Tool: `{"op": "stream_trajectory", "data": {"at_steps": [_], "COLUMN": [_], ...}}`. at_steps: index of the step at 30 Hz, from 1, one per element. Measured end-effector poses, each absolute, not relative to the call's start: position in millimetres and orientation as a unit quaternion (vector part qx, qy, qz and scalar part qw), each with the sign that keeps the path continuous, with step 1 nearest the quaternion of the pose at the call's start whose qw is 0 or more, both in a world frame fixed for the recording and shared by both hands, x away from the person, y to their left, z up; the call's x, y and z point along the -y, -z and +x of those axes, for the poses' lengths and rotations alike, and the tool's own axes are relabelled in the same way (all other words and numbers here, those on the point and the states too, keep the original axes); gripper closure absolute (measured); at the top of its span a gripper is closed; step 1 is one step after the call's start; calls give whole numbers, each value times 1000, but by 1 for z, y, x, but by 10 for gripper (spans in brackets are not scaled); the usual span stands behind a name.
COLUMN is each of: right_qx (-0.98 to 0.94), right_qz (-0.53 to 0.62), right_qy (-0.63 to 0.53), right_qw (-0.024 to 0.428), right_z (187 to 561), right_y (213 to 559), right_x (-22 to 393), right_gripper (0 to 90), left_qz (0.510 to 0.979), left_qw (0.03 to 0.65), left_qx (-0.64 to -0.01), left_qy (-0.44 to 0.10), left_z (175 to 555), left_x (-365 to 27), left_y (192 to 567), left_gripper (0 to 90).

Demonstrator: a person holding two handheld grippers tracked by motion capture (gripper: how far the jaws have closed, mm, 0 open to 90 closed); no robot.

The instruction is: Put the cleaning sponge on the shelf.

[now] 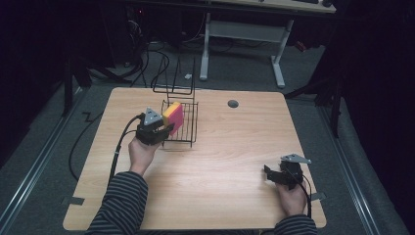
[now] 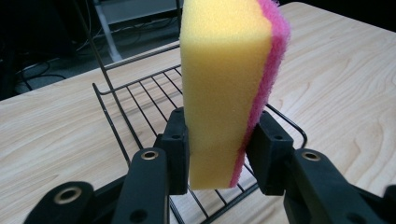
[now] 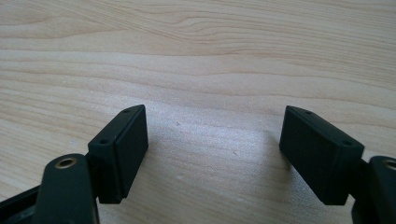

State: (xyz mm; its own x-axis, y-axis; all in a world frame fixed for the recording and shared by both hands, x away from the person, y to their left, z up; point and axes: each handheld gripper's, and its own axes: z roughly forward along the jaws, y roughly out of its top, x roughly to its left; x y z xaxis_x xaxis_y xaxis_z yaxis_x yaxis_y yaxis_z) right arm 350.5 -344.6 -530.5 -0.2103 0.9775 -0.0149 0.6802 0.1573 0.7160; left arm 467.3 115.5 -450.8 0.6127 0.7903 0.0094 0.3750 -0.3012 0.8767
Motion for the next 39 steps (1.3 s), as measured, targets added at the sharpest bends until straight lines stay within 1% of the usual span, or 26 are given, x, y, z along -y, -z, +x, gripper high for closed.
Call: {"op": "stream_trajectory", "data": {"at_steps": [5, 8, 12, 23, 31, 36, 39], "right_qx": [-720, -719, -719, -720, -720, -720, -720], "right_qz": [575, 576, 577, 575, 575, 575, 575], "right_qy": [-298, -298, -298, -298, -298, -298, -298], "right_qw": [250, 249, 248, 249, 249, 249, 249], "right_z": [350, 350, 350, 350, 350, 350, 350], "right_y": [531, 531, 530, 531, 531, 531, 531], "right_x": [345, 344, 344, 344, 344, 344, 344], "right_gripper": [238, 237, 237, 237, 238, 237, 237], "left_qz": [769, 765, 768, 772, 768, 769, 772], "left_qw": [456, 458, 447, 430, 437, 434, 427], "left_qx": [-382, -392, -399, -405, -410, -409, -412], "left_qy": [-233, -227, -227, -234, -227, -228, -226], "left_z": [476, 481, 486, 493, 496, 496, 497], "left_x": [-112, -111, -110, -106, -106, -106, -106], "left_y": [452, 456, 463, 476, 479, 479, 481], "left_gripper": [626, 626, 626, 621, 617, 606, 580]}}
